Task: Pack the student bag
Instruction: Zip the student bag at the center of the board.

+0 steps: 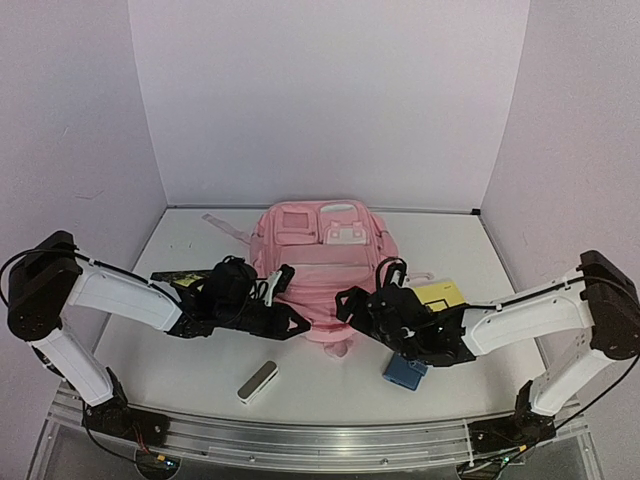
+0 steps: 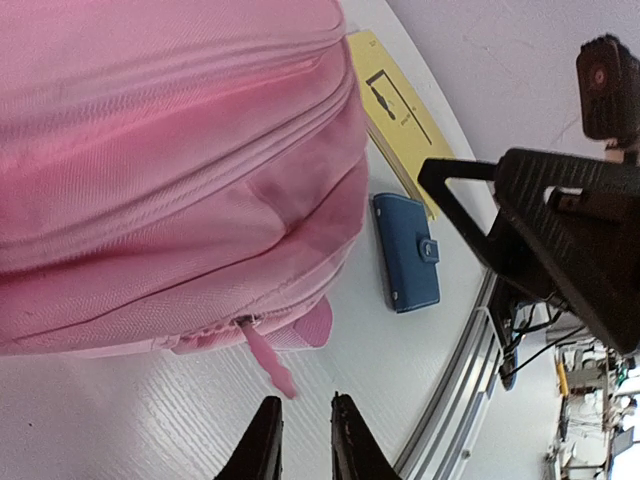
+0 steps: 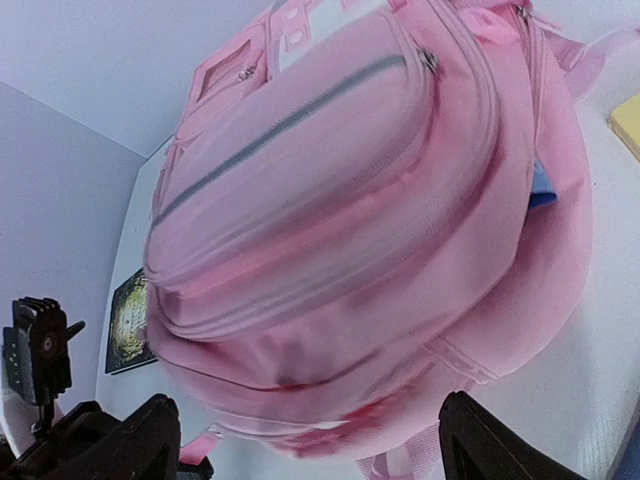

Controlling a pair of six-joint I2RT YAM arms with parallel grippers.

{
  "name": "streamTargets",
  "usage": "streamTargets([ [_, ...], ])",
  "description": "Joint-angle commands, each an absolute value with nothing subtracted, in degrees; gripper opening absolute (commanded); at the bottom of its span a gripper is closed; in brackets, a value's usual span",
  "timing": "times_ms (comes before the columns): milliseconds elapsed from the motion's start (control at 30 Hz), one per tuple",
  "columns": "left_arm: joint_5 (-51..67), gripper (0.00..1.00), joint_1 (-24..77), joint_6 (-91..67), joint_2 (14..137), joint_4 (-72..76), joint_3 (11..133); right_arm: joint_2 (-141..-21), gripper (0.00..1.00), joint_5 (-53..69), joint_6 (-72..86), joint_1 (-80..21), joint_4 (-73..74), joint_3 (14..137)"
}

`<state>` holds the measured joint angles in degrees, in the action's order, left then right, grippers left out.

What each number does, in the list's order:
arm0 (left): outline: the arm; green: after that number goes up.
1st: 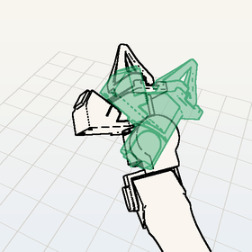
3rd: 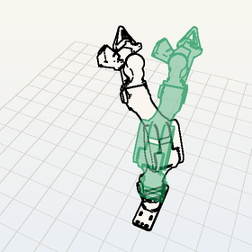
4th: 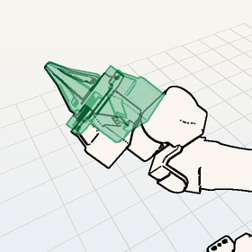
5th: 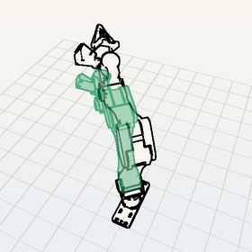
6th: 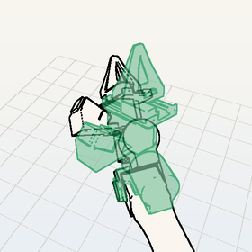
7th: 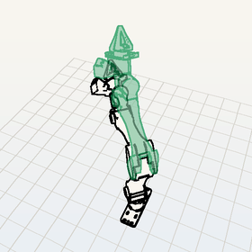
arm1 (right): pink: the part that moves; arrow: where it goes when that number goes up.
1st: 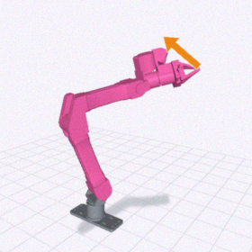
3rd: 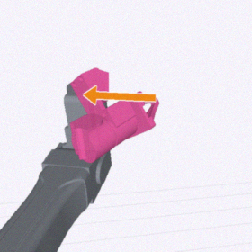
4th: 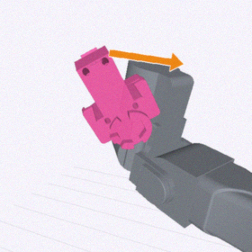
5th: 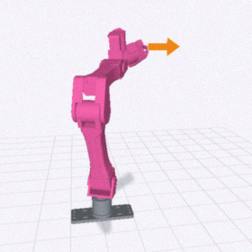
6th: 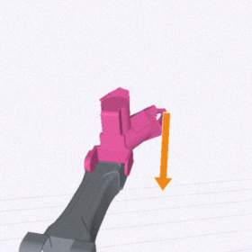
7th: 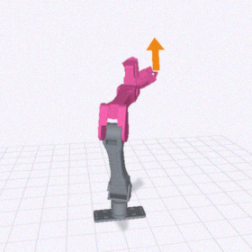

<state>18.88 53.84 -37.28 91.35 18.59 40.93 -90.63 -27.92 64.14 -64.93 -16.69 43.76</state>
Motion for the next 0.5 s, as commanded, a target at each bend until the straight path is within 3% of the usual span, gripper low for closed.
streamTargets([
  [0,18.7,0.28,54.0,-38.3,89.2,18.2,42.0,-86.3,0.9,-28.8,62.7,-66.1,-10.4,44.9],
  [67,17.4,0.4,54.0,-39.5,86.6,17.1,40.2,-85.8,0.9,-29.1,63.4,-67.1,-5.1,46.9],
  [200,14.9,0.53,53.9,-41.9,80.1,11.9,37.4,-84.9,0.89,-28.1,65.0,-69.4,-0.7,49.5],
  [333,11.7,0.62,53.5,-43.3,75.4,6.5,36.5,-88.1,0.84,-25.4,64.4,-70.9,-0.7,52.2],
  [467,11.4,0.65,50.6,-45.8,74.8,4.7,37.4,-94.7,0.74,-24.3,63.5,-71.8,-0.1,57.1],
])
